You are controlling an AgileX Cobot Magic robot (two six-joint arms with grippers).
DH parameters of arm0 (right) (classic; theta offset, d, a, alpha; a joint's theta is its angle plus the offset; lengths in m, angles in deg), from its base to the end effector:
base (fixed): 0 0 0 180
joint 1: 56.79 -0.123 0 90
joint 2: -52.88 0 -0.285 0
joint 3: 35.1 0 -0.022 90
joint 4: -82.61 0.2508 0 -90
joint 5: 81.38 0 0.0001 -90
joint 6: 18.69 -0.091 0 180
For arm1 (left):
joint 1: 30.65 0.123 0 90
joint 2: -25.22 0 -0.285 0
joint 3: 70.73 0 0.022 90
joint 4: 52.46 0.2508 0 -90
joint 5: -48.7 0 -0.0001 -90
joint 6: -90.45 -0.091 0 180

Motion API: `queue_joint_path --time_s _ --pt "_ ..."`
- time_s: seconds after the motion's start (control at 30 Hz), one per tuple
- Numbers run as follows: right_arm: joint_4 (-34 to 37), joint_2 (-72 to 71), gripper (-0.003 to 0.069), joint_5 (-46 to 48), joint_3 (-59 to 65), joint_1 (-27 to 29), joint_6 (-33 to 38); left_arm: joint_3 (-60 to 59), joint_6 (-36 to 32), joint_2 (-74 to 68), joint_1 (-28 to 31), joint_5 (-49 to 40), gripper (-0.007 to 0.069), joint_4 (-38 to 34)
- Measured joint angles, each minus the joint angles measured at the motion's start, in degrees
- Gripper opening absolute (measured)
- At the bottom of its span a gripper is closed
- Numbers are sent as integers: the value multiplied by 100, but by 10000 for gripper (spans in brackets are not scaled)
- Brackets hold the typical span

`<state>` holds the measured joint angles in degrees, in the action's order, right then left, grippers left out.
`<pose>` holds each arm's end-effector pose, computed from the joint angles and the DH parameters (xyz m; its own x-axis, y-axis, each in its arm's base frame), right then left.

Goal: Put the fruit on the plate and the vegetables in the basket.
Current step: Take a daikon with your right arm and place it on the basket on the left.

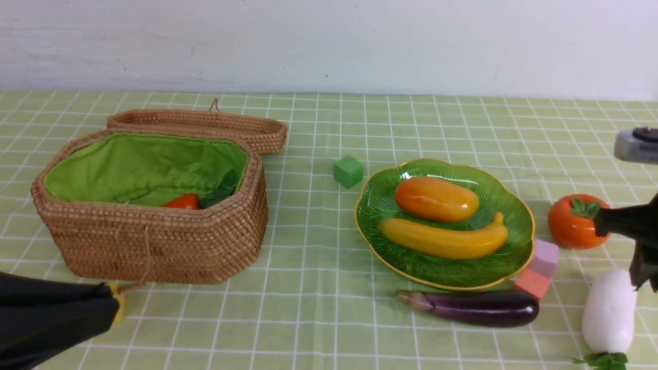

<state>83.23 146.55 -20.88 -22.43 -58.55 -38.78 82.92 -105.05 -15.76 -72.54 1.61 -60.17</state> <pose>0.2856 0.0096 0.2693 -0.9237 0.3203 -0.2102 0.3084 0.9472 0.0879 0.0613 -0.0670 0.3897 -0.1699 0.3899 -0.9050 0.7737 0.6216 0.1225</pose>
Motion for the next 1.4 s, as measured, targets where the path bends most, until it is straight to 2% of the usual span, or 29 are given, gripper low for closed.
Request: queue_joint_path --time_s 0.03,0.07,0.1,0.23,0.3,0.37,0.47,0.57,0.6,0.7,0.83,0.97,1.03,1.13,1.23,1.27,1.3,1.33,1.4 --pt "151 105 289 -250 131 138 -11 0 0 0 0 0 -9 0" --pt "172 123 301 -288 131 138 -11 0 0 0 0 0 -9 0" --pt "273 293 400 -579 209 269 -13 0 0 0 0 0 -8 0" --pt "289 809 590 -1010 217 431 -63 0 0 0 0 0 -5 0" --pt "251 1053 645 -1216 217 479 -140 0 0 0 0 0 -5 0" --pt "204 1283 664 -1433 217 524 -212 0 0 0 0 0 -3 5" --pt "198 1528 662 -1561 217 562 -257 0 0 0 0 0 -2 18" --pt "198 1822 597 -1602 217 569 -271 0 0 0 0 0 -2 23" --pt "198 1833 597 -1595 217 569 -271 0 0 0 0 0 -2 23" --pt "217 1938 480 -1568 211 569 -223 0 11 0 0 -5 -2 49" --pt "223 1944 472 -1517 207 569 61 0 17 0 0 -5 -2 90" --pt "235 1795 472 -800 98 564 715 0 209 0 0 -12 -2 189" --pt "361 1466 472 -301 -57 479 842 0 674 0 0 -17 -2 555" --pt "654 759 472 51 -472 -1 1064 0 1806 0 0 -43 -2 1559" --pt "1167 361 472 -61 -1153 -914 1534 0 3063 0 0 -70 -2 2819" --pt "1354 318 472 -200 -1506 -1301 1840 0 3675 0 0 -77 -2 3393" --pt "1431 318 472 -272 -1567 -1458 1947 0 3777 0 0 -83 -2 3578" --pt "1683 399 472 -580 -2065 -2085 2299 0 4537 0 0 -95 -2 4234" --pt "1863 641 472 -915 -2588 -2662 2697 0 5205 0 0 -134 -2 4733"
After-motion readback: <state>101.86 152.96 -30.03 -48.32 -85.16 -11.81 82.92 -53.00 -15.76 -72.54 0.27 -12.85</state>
